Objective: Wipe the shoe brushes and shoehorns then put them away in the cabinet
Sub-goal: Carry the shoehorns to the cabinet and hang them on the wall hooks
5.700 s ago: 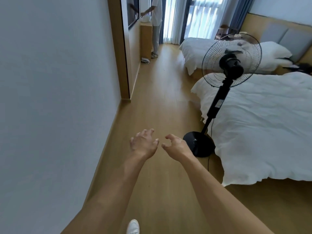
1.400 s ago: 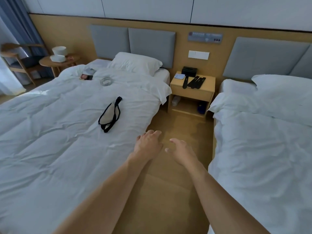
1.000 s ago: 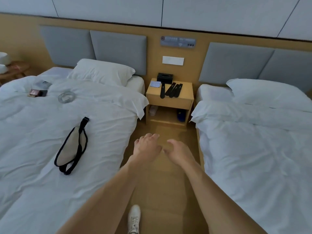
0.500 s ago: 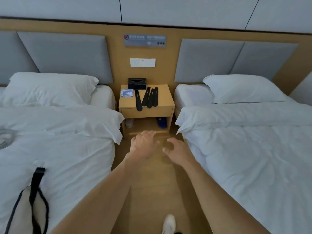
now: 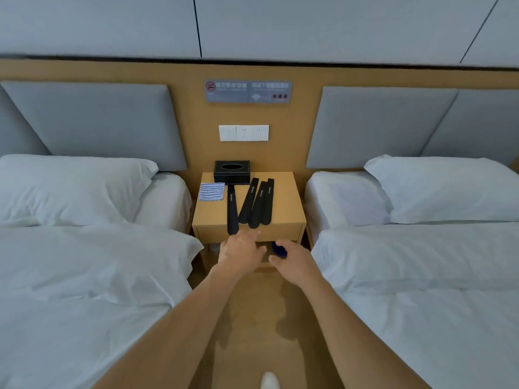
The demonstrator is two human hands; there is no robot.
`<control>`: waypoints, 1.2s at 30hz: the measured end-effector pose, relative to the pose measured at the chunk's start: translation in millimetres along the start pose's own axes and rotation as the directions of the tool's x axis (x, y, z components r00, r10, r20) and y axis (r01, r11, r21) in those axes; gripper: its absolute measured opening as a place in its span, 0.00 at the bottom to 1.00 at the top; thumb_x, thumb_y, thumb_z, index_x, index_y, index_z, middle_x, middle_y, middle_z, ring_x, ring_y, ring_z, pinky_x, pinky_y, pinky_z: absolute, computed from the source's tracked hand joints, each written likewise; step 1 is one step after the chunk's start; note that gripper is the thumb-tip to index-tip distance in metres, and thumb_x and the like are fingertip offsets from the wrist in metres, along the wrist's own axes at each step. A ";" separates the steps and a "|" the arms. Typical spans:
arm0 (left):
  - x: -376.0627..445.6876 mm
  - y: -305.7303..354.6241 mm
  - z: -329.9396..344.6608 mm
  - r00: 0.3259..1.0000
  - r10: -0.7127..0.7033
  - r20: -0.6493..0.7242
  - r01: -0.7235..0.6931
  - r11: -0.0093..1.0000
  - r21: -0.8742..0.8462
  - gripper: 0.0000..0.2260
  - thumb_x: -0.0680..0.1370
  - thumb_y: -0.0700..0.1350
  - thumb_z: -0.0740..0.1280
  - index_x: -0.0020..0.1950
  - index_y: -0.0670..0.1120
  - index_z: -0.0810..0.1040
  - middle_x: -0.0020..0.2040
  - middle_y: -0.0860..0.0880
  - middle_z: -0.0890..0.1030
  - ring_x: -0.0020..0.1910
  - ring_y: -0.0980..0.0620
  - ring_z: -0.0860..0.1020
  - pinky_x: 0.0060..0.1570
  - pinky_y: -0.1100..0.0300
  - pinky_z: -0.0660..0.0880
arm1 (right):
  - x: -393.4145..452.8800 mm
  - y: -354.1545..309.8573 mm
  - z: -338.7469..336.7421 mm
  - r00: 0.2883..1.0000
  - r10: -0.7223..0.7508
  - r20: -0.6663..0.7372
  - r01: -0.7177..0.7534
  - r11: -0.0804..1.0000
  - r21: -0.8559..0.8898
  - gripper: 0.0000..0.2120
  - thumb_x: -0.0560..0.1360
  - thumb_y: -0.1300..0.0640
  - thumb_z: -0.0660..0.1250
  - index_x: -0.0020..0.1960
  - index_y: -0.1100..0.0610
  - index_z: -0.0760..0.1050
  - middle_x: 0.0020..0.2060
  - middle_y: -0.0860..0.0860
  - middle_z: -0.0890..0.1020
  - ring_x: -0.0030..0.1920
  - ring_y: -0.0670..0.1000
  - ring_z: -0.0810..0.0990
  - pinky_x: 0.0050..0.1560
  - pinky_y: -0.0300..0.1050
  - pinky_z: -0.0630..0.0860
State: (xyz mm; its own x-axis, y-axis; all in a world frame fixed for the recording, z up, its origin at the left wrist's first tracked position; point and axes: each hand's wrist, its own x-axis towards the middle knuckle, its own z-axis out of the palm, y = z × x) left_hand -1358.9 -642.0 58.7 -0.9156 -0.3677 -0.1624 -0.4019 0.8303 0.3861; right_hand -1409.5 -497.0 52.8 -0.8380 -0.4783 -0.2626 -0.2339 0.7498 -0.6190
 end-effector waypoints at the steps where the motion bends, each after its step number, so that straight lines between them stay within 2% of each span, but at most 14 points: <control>1: 18.5 2.8 -3.8 1.000 0.000 -0.007 0.000 1.000 0.008 0.22 0.81 0.55 0.61 0.74 0.53 0.64 0.69 0.47 0.73 0.65 0.47 0.74 0.63 0.47 0.73 | 20.4 -1.7 -6.9 1.000 -0.007 0.007 0.007 1.000 -0.001 0.25 0.80 0.47 0.66 0.75 0.48 0.66 0.71 0.48 0.74 0.69 0.52 0.74 0.67 0.48 0.72; 4: 67.0 5.7 -10.8 1.000 -0.023 0.011 0.023 1.000 -0.001 0.22 0.81 0.54 0.61 0.74 0.52 0.64 0.68 0.47 0.73 0.63 0.46 0.75 0.62 0.48 0.74 | 77.6 -8.2 -22.3 0.999 -0.025 0.022 0.024 1.000 0.005 0.24 0.79 0.47 0.66 0.74 0.48 0.67 0.69 0.49 0.75 0.65 0.51 0.76 0.63 0.47 0.74; 6: 96.0 3.0 -10.5 0.997 -0.062 0.034 0.063 0.998 -0.019 0.22 0.81 0.54 0.62 0.74 0.53 0.64 0.68 0.47 0.72 0.63 0.46 0.74 0.63 0.47 0.73 | 109.8 -10.5 -26.0 0.999 -0.035 0.039 0.035 0.999 0.002 0.23 0.80 0.47 0.66 0.73 0.48 0.69 0.67 0.48 0.77 0.59 0.48 0.77 0.57 0.43 0.73; 9: 142.5 -4.9 -8.2 0.991 -0.113 0.075 0.117 0.992 -0.055 0.22 0.81 0.53 0.62 0.74 0.53 0.64 0.69 0.47 0.72 0.64 0.46 0.74 0.64 0.46 0.73 | 157.6 -8.1 -27.8 0.997 0.017 0.075 -0.017 1.000 0.009 0.21 0.80 0.47 0.65 0.72 0.48 0.69 0.63 0.48 0.79 0.55 0.48 0.78 0.55 0.43 0.77; 12: 192.4 -16.5 -0.7 0.986 -0.135 0.101 0.144 0.985 -0.093 0.23 0.80 0.53 0.63 0.74 0.52 0.64 0.68 0.46 0.73 0.64 0.45 0.74 0.62 0.47 0.73 | 206.1 -1.5 -25.9 0.993 0.076 0.087 -0.078 0.997 0.023 0.22 0.79 0.47 0.65 0.73 0.47 0.68 0.64 0.49 0.78 0.55 0.48 0.78 0.48 0.40 0.76; 16: 267.1 -41.3 13.2 0.979 -0.162 0.125 0.180 0.973 -0.147 0.23 0.80 0.52 0.64 0.74 0.49 0.65 0.66 0.45 0.75 0.61 0.47 0.76 0.57 0.54 0.75 | 275.5 3.6 -20.4 0.982 0.165 0.094 -0.170 0.984 0.049 0.23 0.79 0.47 0.66 0.73 0.48 0.68 0.67 0.50 0.76 0.62 0.52 0.77 0.54 0.42 0.74; 18: 305.6 -55.7 19.6 0.971 -0.159 0.178 0.186 0.972 -0.146 0.23 0.81 0.51 0.63 0.75 0.48 0.64 0.67 0.45 0.74 0.62 0.47 0.75 0.57 0.55 0.74 | 308.4 5.9 -17.2 0.969 0.215 0.119 -0.224 0.972 0.066 0.23 0.79 0.47 0.66 0.72 0.49 0.68 0.68 0.50 0.76 0.63 0.52 0.76 0.54 0.42 0.74; 21: 359.3 -76.8 26.3 0.942 -0.164 0.291 0.213 0.967 -0.142 0.24 0.81 0.51 0.62 0.76 0.47 0.63 0.68 0.44 0.74 0.63 0.46 0.74 0.57 0.56 0.72 | 353.2 7.8 -17.0 0.942 0.295 0.157 -0.311 0.947 0.086 0.22 0.79 0.48 0.67 0.71 0.49 0.69 0.62 0.49 0.77 0.54 0.48 0.75 0.49 0.39 0.73; 23: 390.5 -87.4 31.8 0.916 -0.170 0.362 0.234 0.962 -0.140 0.25 0.81 0.51 0.62 0.76 0.48 0.62 0.70 0.44 0.72 0.65 0.44 0.73 0.60 0.54 0.72 | 378.2 11.5 -16.9 0.921 0.348 0.177 -0.370 0.923 0.108 0.22 0.79 0.48 0.67 0.71 0.49 0.69 0.59 0.48 0.77 0.49 0.45 0.73 0.44 0.36 0.71; 25: 418.1 -97.0 39.1 0.891 -0.182 0.416 0.261 0.955 -0.143 0.25 0.80 0.51 0.63 0.76 0.48 0.63 0.72 0.44 0.70 0.68 0.43 0.71 0.64 0.53 0.71 | 402.1 17.8 -15.2 0.898 0.393 0.198 -0.420 0.900 0.118 0.21 0.80 0.49 0.67 0.71 0.49 0.70 0.61 0.49 0.77 0.49 0.45 0.73 0.41 0.35 0.69; 28: 452.9 -107.5 54.3 0.846 -0.210 0.491 0.344 0.917 -0.201 0.26 0.79 0.50 0.65 0.76 0.47 0.64 0.73 0.43 0.70 0.69 0.44 0.70 0.66 0.53 0.70 | 433.7 26.8 -9.8 0.858 0.460 0.228 -0.498 0.855 0.147 0.21 0.80 0.50 0.67 0.71 0.50 0.70 0.60 0.50 0.78 0.51 0.48 0.75 0.46 0.38 0.71; 32: 492.0 -117.9 84.3 0.789 -0.228 0.571 0.423 0.876 -0.234 0.27 0.78 0.48 0.68 0.75 0.45 0.65 0.71 0.44 0.72 0.68 0.45 0.72 0.67 0.54 0.69 | 477.0 46.4 7.8 0.793 0.551 0.259 -0.601 0.778 0.186 0.21 0.79 0.52 0.68 0.70 0.53 0.72 0.64 0.53 0.77 0.62 0.55 0.77 0.58 0.45 0.74; 36: 522.4 -124.3 121.7 0.775 -0.257 0.577 0.453 0.863 -0.224 0.24 0.77 0.47 0.69 0.71 0.43 0.69 0.68 0.44 0.74 0.65 0.45 0.74 0.63 0.55 0.71 | 519.7 74.5 34.9 0.762 0.579 0.289 -0.637 0.749 0.181 0.21 0.78 0.53 0.69 0.69 0.54 0.73 0.63 0.54 0.78 0.58 0.54 0.77 0.51 0.42 0.71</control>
State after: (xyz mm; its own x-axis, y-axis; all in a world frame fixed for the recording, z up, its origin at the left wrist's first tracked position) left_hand -1788.2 -886.3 -184.7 -0.6105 -0.2568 -0.7493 -0.7602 0.4556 0.4632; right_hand -1845.2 -705.7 -155.7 -0.6318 -0.0628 -0.7726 0.4481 0.7837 -0.4301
